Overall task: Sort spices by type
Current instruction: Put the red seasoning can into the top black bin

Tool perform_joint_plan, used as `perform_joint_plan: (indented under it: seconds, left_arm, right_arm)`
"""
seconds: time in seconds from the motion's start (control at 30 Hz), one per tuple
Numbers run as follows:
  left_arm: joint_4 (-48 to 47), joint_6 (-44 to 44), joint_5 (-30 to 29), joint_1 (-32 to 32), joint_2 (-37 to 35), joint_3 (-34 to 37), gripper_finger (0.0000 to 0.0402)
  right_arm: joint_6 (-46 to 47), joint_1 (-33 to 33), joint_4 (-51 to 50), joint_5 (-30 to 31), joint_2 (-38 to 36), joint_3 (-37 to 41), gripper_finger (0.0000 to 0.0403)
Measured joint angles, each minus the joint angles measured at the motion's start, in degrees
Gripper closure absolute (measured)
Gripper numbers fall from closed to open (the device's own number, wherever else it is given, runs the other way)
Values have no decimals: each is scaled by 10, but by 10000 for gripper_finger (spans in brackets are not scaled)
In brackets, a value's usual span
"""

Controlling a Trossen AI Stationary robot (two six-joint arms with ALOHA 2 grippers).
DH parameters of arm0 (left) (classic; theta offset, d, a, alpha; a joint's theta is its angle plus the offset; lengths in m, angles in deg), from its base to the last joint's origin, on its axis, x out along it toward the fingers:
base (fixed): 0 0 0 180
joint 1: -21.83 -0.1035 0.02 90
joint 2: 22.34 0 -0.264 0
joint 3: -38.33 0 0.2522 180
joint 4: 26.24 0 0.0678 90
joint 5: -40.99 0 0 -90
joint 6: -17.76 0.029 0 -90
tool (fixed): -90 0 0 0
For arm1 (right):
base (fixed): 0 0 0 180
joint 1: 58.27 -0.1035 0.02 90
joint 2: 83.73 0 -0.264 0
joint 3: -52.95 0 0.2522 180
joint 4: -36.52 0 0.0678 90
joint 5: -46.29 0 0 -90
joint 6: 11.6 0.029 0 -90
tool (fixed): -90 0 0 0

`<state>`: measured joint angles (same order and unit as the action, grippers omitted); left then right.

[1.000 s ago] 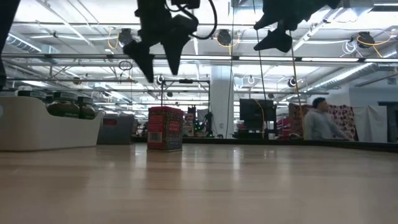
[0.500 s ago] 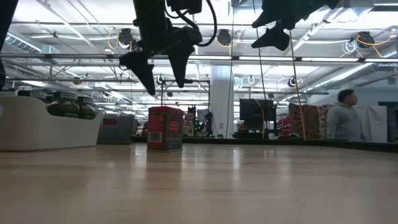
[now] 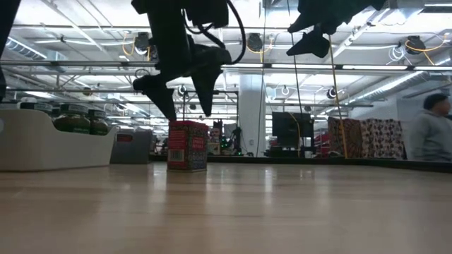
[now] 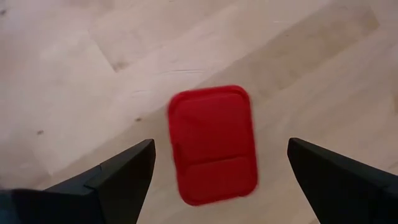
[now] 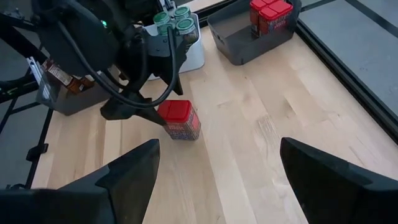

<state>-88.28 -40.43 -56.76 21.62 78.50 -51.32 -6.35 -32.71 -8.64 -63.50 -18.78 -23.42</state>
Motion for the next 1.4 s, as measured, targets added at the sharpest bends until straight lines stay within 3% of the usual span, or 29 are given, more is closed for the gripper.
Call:
perform_joint_plan:
  seconds: [0.67,0.83,1.1,1.4]
  left_arm:
    - [25,32,-16,-2,37,16,36]
    - [28,35,-11,-5,36,16,71]
    - [27,36,1,-15,36,16,180]
    - [-34,78,5,-52,6,-10,180]
  right_arm:
    - [11,0,9,2,0,0,87]
    - [11,0,13,3,0,0,87]
    - [11,0,13,5,0,0,87]
    - [11,0,13,5,0,0,87]
